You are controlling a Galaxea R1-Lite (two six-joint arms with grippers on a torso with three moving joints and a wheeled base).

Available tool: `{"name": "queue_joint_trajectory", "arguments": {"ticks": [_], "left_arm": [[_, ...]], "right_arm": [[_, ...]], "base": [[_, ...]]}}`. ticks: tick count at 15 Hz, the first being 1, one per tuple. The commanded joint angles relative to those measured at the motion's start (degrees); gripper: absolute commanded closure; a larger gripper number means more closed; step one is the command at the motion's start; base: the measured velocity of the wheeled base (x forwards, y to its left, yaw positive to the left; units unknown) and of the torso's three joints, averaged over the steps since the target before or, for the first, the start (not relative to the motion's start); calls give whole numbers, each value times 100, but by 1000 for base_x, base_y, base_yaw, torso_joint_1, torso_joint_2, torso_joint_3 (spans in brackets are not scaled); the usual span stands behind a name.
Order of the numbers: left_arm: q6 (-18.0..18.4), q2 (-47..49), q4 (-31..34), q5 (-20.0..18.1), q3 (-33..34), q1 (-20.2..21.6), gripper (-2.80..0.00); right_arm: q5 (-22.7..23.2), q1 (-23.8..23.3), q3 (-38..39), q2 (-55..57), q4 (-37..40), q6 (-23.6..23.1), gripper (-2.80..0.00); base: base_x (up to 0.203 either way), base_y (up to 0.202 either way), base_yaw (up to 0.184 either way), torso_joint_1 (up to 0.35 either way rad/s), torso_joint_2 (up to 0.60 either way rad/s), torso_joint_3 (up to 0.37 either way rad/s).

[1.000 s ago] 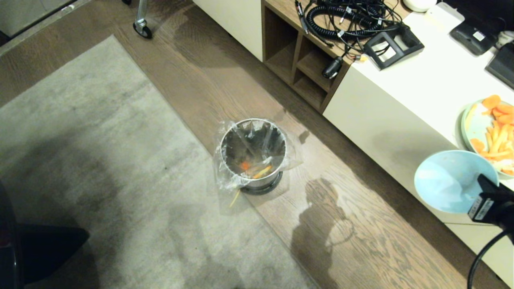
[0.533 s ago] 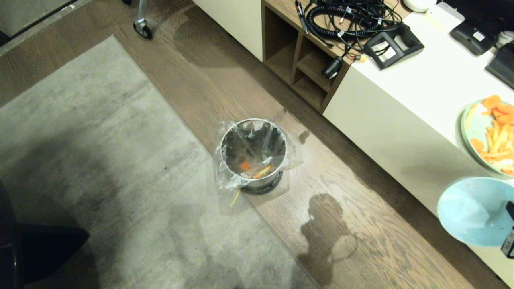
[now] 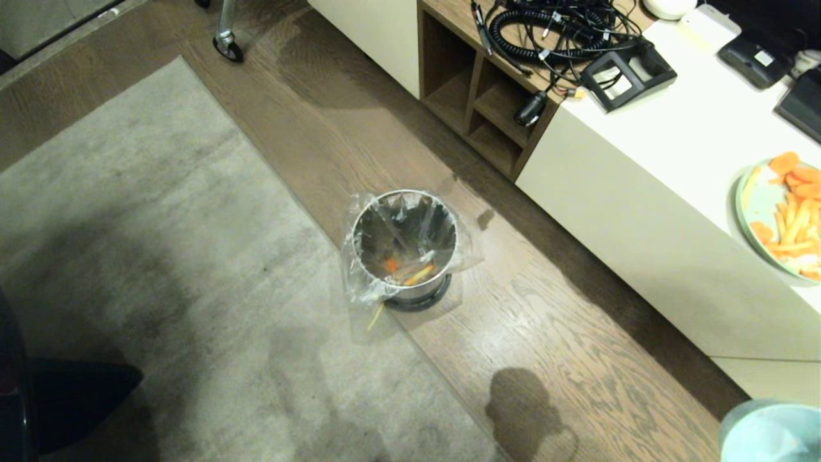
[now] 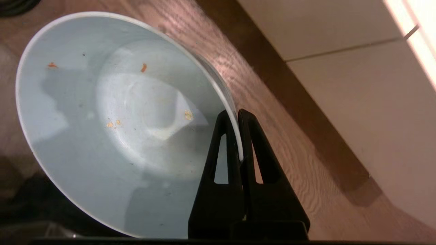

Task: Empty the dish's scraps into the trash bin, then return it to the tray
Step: Put the bowl back to the table

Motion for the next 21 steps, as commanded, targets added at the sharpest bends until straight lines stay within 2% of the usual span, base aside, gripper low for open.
{"name": "queue_joint_trajectory", "arguments": {"ticks": [1,3,8,10,13,21], "left_arm": [[-3,-2,-2,4,0,-1,0],[-3,-2,-2,4,0,-1,0],[-3,-2,-2,4,0,4,0],[-8,-2,-2,4,0,4,0],[-3,-2,-2,4,0,4,0],[-4,-2,-2,4,0,-4,0]], "right_arm": [[189,112,0,-1121,773,17,0],[431,302,-10,-1543,1240,21,0],[482,505,-23,-2547,1339,54,0],[478,537,-15,-2907,1312,213,0],[464,544,-9,-2913,1292,438,0],[464,544,0,-2913,1266,447,0]], "base": [[0,0,0,0,0,0],[0,0,0,0,0,0],[0,0,0,0,0,0],[0,0,0,0,0,0],[0,0,0,0,0,0],[0,0,0,0,0,0]]}}
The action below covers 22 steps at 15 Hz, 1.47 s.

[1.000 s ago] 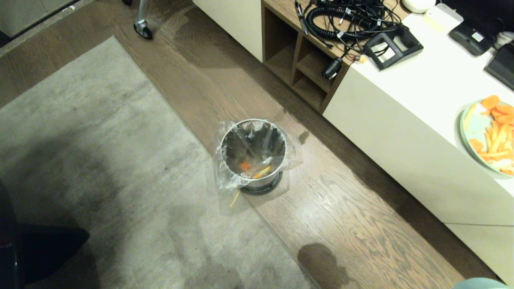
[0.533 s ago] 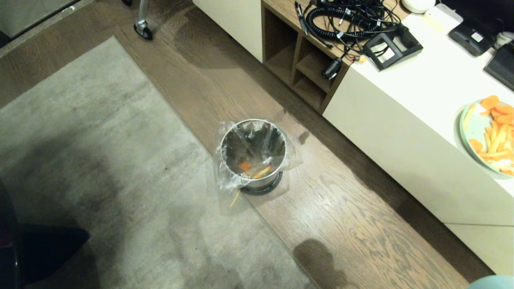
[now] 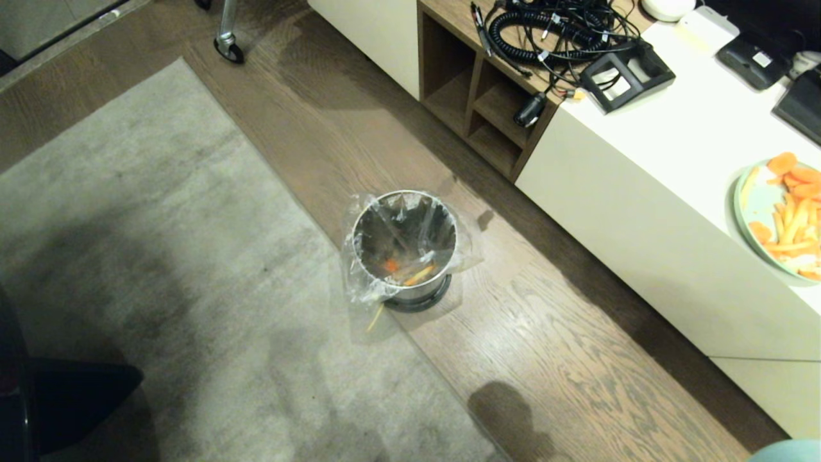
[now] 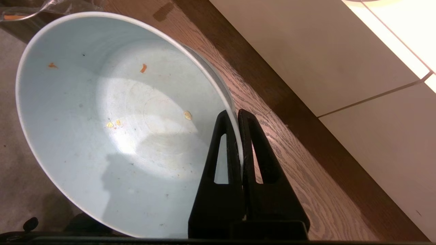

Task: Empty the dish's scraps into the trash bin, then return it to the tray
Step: Put the bowl back to the table

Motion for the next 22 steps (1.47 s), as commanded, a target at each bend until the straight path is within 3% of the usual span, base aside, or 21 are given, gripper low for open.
{"name": "queue_joint_trajectory", "arguments": {"ticks": [1,22], "left_arm": [[-9,-2,-4,4,0,3,0],[-12,-2,-4,-4,0,-5,0]], "right_arm": [[-2,0,2,18,0,-5,0],[-2,0,2,18,0,-5,0]], "base": [[0,0,0,0,0,0],[0,0,0,0,0,0]]}}
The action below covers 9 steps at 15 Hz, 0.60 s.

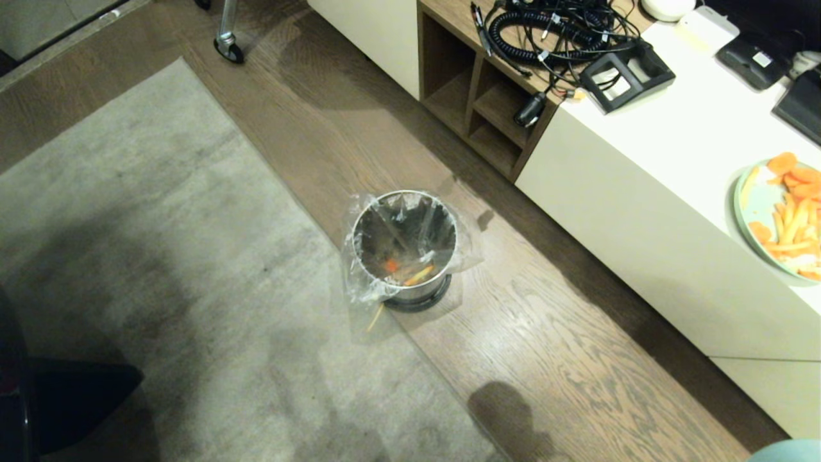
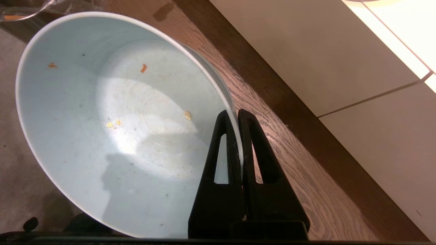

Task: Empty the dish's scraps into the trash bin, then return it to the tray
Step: Put the bowl back to the table

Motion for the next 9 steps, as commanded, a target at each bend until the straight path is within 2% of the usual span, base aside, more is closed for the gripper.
{"name": "queue_joint_trajectory", "arguments": {"ticks": [1,9], "left_arm": [[0,-2,-2,4,0,0,0],[4,-2,-2,4,0,4,0]], "right_arm": [[-2,0,0,18,0,-3,0],[-2,0,0,18,0,-3,0]], "base": [[0,0,0,0,0,0],[0,0,0,0,0,0]]}}
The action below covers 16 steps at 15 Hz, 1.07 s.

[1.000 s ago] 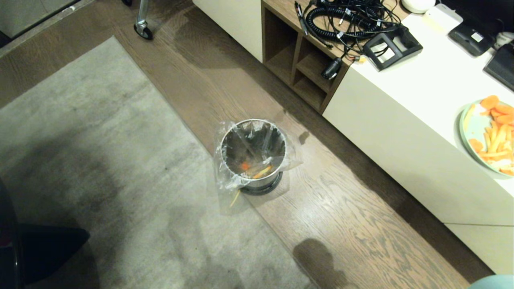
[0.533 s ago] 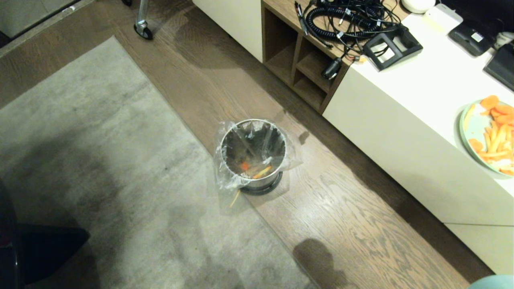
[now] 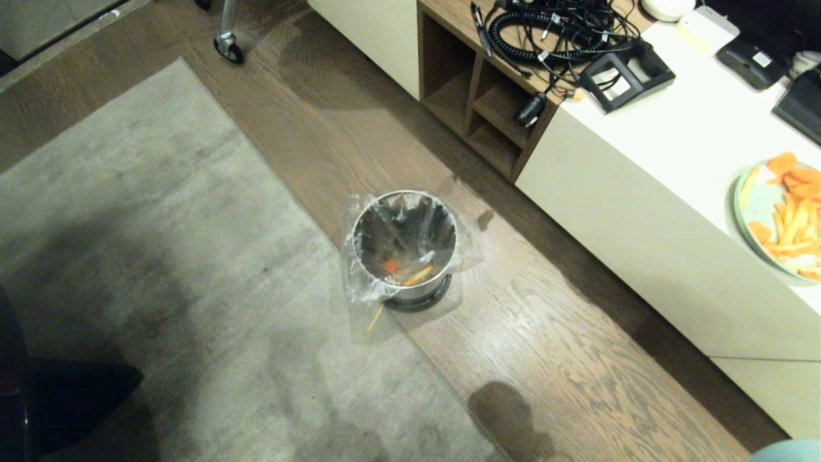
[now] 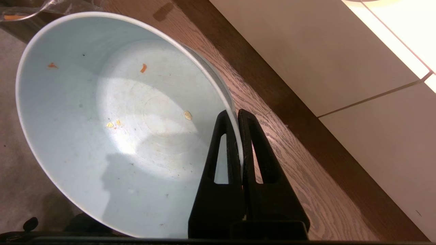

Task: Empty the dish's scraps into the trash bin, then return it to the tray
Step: Put the bowl back to the table

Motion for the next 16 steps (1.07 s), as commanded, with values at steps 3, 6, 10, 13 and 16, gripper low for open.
{"name": "queue_joint_trajectory", "arguments": {"ticks": [3,6,10,13,16], "left_arm": [[-12,-2,-2,4,0,0,0],[-12,-2,-2,4,0,8,0],[-12,-2,-2,4,0,3,0],[-12,-2,-2,4,0,0,0],[-12,-2,-2,4,0,0,0]], "right_arm": [[0,0,0,11,0,-5,0],[0,0,0,11,0,-5,0],[0,0,0,11,0,-5,0],[0,0,0,11,0,-5,0],[0,0,0,11,0,-5,0]], "base": [[0,0,0,3,2,102],[0,0,0,4,1,176],[0,0,0,3,3,200],[0,0,0,3,1,205],[0,0,0,-2,3,205]]}}
